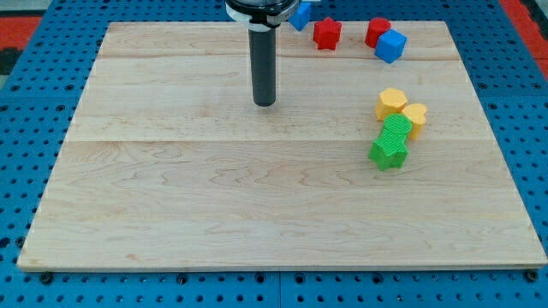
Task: Push the cube parallel to the green circle
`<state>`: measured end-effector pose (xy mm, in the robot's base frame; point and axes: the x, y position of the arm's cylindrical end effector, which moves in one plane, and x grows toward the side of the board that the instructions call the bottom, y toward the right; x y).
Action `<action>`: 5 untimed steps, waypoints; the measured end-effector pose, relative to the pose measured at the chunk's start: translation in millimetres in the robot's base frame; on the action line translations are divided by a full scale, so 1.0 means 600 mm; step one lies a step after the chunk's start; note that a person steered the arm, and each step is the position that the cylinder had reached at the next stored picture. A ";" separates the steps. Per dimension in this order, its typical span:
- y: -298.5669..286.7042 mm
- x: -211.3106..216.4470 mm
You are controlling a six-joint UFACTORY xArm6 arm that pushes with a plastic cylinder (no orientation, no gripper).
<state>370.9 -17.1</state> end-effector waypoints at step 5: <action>0.044 0.004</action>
<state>373.2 9.5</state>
